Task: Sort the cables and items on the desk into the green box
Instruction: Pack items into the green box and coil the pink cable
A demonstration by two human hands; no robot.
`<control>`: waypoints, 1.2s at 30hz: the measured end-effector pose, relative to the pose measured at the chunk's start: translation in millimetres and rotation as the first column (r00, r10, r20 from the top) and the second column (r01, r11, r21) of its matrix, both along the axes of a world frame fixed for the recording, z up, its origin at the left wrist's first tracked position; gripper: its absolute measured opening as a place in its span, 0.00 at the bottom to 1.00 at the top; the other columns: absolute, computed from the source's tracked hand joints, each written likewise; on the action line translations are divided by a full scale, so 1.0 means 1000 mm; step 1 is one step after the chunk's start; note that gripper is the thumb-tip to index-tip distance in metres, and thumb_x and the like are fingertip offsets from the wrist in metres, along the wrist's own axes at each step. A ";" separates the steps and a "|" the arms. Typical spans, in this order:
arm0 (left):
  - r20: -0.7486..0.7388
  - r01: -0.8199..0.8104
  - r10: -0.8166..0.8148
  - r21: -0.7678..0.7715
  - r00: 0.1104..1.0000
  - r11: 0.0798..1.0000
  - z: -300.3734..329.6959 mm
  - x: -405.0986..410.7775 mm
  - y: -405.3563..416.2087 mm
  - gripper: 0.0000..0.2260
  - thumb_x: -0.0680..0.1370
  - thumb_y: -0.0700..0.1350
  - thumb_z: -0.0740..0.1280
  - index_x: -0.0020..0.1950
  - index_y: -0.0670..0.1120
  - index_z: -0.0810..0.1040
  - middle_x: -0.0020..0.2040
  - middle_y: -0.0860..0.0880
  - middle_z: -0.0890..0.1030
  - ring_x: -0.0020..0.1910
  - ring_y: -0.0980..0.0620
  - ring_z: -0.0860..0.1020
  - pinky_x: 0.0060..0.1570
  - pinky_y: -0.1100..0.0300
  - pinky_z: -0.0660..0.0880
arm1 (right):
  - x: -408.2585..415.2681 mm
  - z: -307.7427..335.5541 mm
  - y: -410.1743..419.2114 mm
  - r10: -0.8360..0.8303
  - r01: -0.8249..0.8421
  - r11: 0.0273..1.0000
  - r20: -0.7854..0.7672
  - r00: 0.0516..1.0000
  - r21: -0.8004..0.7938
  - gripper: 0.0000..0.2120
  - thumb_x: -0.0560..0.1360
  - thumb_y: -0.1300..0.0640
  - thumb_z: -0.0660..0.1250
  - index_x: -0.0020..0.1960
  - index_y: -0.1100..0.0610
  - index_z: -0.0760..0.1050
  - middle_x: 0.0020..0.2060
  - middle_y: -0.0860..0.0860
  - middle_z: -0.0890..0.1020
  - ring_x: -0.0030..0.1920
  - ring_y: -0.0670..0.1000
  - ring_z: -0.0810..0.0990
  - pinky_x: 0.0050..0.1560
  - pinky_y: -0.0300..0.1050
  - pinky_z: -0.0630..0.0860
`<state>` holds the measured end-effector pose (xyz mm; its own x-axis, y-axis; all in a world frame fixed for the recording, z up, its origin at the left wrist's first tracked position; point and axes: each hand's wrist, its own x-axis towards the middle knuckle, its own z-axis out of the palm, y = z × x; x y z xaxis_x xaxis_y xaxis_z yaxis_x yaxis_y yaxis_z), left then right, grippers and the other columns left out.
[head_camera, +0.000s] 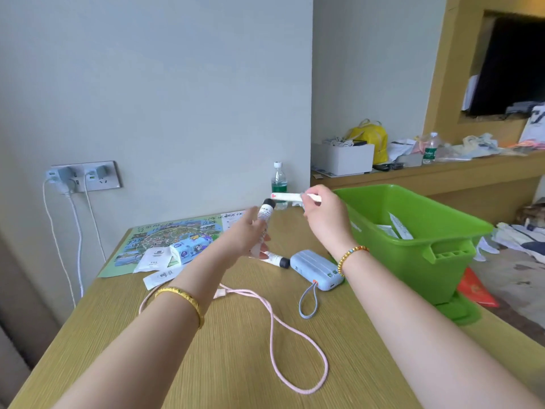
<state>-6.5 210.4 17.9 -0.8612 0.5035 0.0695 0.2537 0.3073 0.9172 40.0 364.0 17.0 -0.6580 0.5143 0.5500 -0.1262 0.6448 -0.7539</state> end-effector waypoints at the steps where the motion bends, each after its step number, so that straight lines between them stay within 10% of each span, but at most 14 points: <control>1: 0.055 0.004 -0.007 0.058 0.998 0.998 0.007 0.008 0.013 0.12 0.82 0.41 0.53 0.64 0.52 0.61 0.44 0.42 0.76 0.31 0.49 0.76 0.32 0.56 0.79 | 0.010 0.008 0.005 -0.042 0.041 0.999 -0.063 0.997 -0.003 0.07 0.77 0.54 0.61 0.49 0.56 0.75 0.39 0.53 0.81 0.38 0.55 0.76 0.38 0.48 0.72; 5: 0.184 0.000 -0.049 0.258 0.982 0.966 0.035 0.038 0.074 0.14 0.81 0.38 0.55 0.66 0.45 0.59 0.47 0.40 0.75 0.31 0.47 0.77 0.31 0.56 0.80 | 0.051 0.026 0.034 -0.228 0.232 0.973 -0.181 0.957 -0.002 0.07 0.77 0.54 0.60 0.50 0.55 0.74 0.37 0.52 0.79 0.36 0.57 0.75 0.34 0.47 0.69; 11: 0.101 0.148 -0.166 0.167 0.981 0.975 0.039 0.064 0.150 0.13 0.79 0.36 0.55 0.62 0.45 0.70 0.53 0.46 0.71 0.53 0.46 0.80 0.57 0.53 0.76 | 0.100 0.032 0.100 -0.391 0.386 0.915 0.016 0.920 0.120 0.13 0.79 0.59 0.56 0.61 0.56 0.74 0.55 0.57 0.80 0.54 0.60 0.76 0.51 0.52 0.75; 18: -0.185 0.201 -0.212 -0.075 0.960 0.977 0.032 0.090 0.190 0.24 0.78 0.34 0.51 0.74 0.44 0.61 0.63 0.35 0.75 0.26 0.54 0.66 0.18 0.70 0.62 | 0.115 0.026 0.126 -0.363 0.304 0.927 0.317 0.876 0.220 0.16 0.78 0.58 0.55 0.32 0.58 0.65 0.28 0.54 0.69 0.36 0.57 0.69 0.34 0.46 0.62; 21: -0.270 0.185 -0.224 -0.162 0.936 0.969 0.027 0.092 0.187 0.21 0.78 0.35 0.53 0.71 0.44 0.66 0.64 0.37 0.74 0.45 0.39 0.79 0.40 0.62 0.77 | 0.108 0.022 0.118 -0.348 0.287 0.929 0.288 0.892 0.232 0.14 0.77 0.60 0.54 0.35 0.59 0.71 0.31 0.55 0.75 0.38 0.58 0.73 0.38 0.47 0.67; 24: -0.400 0.081 -0.142 -0.167 0.905 0.983 0.021 0.081 0.164 0.20 0.77 0.37 0.55 0.69 0.44 0.68 0.67 0.40 0.72 0.61 0.37 0.73 0.61 0.47 0.71 | 0.093 0.020 0.098 -0.331 0.286 0.925 0.156 0.931 0.251 0.14 0.78 0.60 0.54 0.53 0.57 0.78 0.52 0.56 0.81 0.54 0.60 0.76 0.56 0.54 0.72; 30: -0.498 -0.186 0.092 -0.142 0.862 0.972 -0.011 0.023 0.079 0.19 0.76 0.36 0.57 0.66 0.42 0.71 0.64 0.39 0.73 0.62 0.40 0.71 0.61 0.52 0.67 | 0.043 0.004 0.028 -0.196 0.227 0.904 -0.119 0.973 0.361 0.13 0.76 0.63 0.56 0.55 0.57 0.77 0.52 0.54 0.81 0.54 0.58 0.73 0.54 0.50 0.65; 36: -0.431 -0.364 0.226 -0.268 0.873 0.892 -0.061 -0.045 -0.020 0.19 0.77 0.37 0.59 0.68 0.43 0.68 0.67 0.41 0.70 0.66 0.42 0.68 0.62 0.54 0.65 | -0.025 -0.058 -0.037 -0.056 -0.025 0.908 0.181 0.982 0.418 0.14 0.77 0.61 0.55 0.60 0.55 0.73 0.57 0.53 0.77 0.58 0.57 0.71 0.57 0.49 0.63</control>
<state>-51.7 190.5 -42.7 -0.9127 0.2814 0.2963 0.4070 0.6903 0.5982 15.4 327.1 -40.6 -0.7625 0.2761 0.5851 0.0018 0.9052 -0.4249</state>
